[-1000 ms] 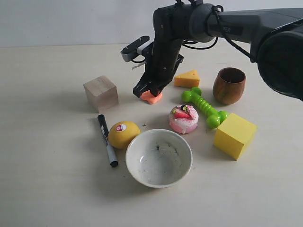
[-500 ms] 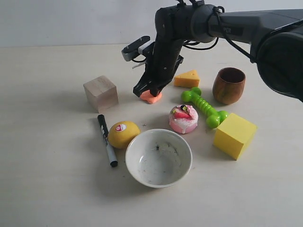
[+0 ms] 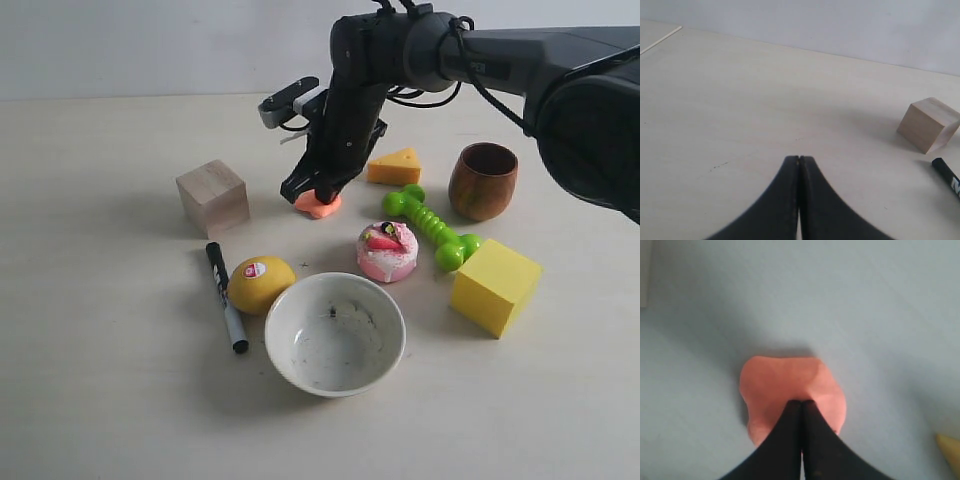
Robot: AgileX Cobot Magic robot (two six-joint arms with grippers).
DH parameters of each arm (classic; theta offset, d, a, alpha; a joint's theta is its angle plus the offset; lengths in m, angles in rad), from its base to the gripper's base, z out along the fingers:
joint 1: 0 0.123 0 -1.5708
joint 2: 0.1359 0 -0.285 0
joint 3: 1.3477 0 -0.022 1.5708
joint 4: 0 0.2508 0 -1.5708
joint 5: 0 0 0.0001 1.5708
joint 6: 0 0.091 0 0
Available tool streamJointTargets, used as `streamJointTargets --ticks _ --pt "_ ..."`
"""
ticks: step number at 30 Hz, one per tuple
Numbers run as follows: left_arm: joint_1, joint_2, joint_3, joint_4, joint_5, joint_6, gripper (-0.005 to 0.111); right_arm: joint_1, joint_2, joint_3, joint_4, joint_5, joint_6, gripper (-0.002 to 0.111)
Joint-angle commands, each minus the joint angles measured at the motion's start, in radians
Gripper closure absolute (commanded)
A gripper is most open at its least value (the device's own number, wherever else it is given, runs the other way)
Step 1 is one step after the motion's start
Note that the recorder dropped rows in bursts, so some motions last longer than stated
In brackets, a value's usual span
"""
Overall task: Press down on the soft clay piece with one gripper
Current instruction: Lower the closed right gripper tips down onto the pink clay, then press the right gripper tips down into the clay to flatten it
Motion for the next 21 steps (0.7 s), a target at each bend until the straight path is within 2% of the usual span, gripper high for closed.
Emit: streamJointTargets --ticks 1,8,11,17,21 --pt "0.002 -0.006 -0.003 0.000 -0.009 -0.003 0.107 0.007 0.121 0.029 0.032 -0.018 -0.007 0.108" --pt "0.002 -0.006 -0.003 0.000 -0.009 -0.003 0.107 0.007 0.125 0.029 0.028 -0.005 -0.005 0.107" --pt "0.002 -0.006 -0.003 0.000 -0.009 -0.003 0.107 0.007 0.125 0.029 0.028 -0.003 0.000 0.093" --pt "0.002 -0.006 -0.003 0.000 -0.009 -0.003 0.107 0.007 0.125 0.029 0.028 0.004 0.030 0.075" --pt "0.002 -0.006 -0.003 0.000 -0.009 -0.003 0.107 0.007 0.121 0.029 0.034 0.015 0.032 0.073"
